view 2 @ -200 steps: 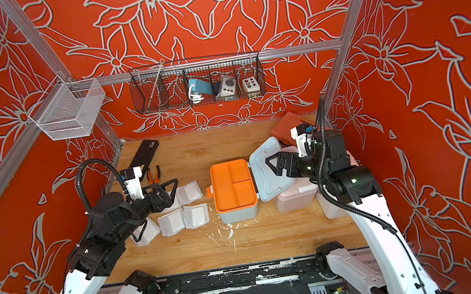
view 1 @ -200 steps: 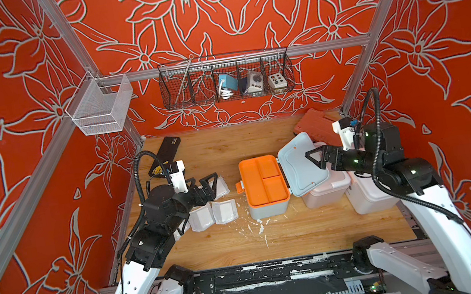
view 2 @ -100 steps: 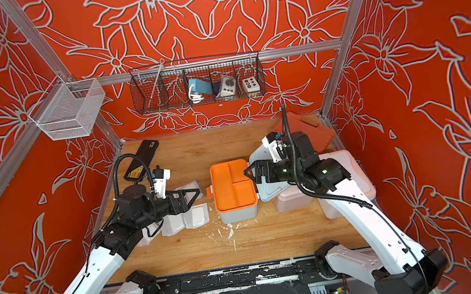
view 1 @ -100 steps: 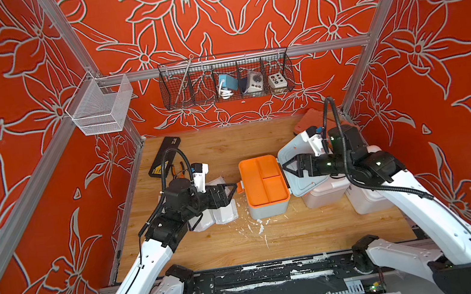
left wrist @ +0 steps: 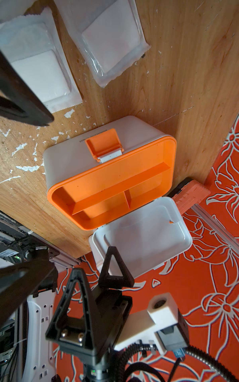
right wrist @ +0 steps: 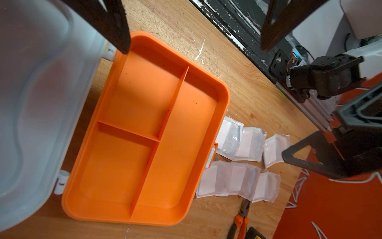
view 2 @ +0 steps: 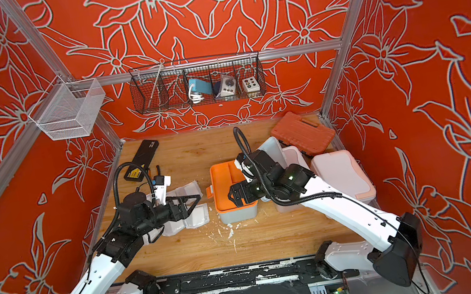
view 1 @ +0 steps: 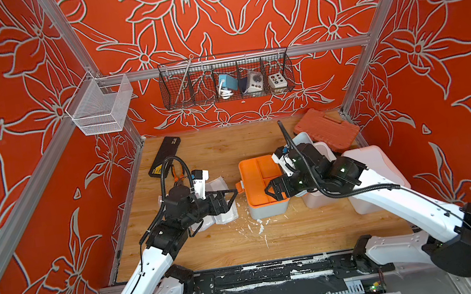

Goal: Open first aid kits and take out gauze
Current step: Pick up the compartment layer from the first aid kit.

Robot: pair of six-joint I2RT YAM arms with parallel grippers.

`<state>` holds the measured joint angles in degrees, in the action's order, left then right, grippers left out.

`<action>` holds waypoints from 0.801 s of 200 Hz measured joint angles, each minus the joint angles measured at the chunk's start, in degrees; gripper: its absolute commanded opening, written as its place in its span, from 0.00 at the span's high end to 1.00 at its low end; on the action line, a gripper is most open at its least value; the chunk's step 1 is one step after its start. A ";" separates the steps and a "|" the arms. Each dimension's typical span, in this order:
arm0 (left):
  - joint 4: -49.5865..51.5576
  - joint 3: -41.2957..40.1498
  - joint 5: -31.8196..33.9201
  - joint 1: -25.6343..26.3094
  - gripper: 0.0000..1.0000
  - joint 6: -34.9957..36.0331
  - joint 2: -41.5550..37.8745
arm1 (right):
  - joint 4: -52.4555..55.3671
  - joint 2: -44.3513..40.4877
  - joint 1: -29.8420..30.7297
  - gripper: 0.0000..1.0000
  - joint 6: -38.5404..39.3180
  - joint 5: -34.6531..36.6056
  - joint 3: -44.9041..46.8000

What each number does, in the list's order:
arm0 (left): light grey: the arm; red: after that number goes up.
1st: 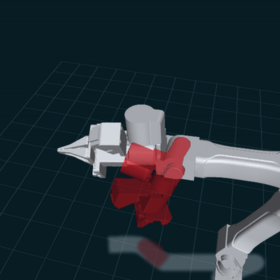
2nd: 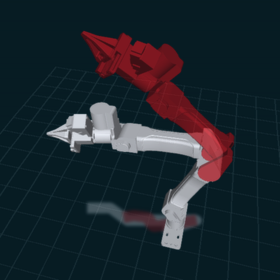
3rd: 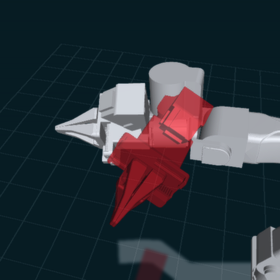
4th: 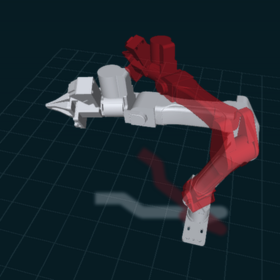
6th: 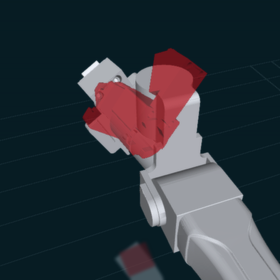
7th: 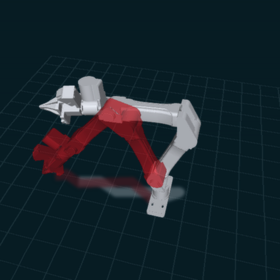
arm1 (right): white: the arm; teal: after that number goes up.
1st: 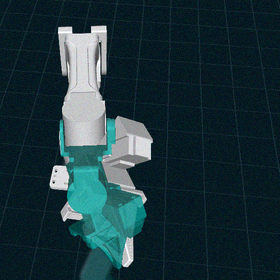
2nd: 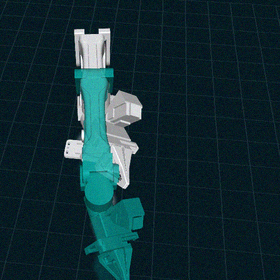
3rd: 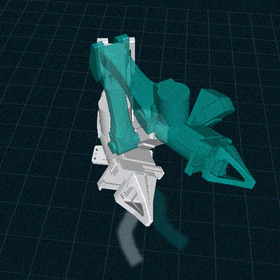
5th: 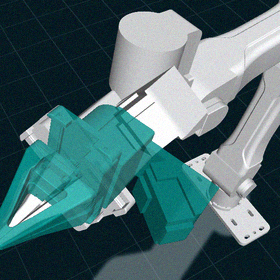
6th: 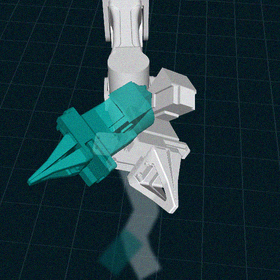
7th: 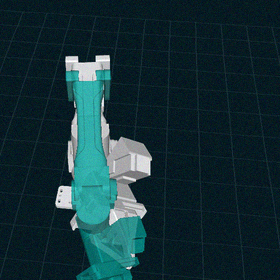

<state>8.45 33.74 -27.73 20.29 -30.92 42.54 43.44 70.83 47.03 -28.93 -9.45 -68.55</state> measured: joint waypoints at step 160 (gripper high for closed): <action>-2.10 -4.09 -0.46 0.00 0.02 -1.64 -0.83 | 12.13 19.98 1.36 0.49 0.74 10.49 -16.46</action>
<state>6.35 29.65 -28.18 20.29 -32.56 41.71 55.57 90.80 48.38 -28.18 1.04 -85.01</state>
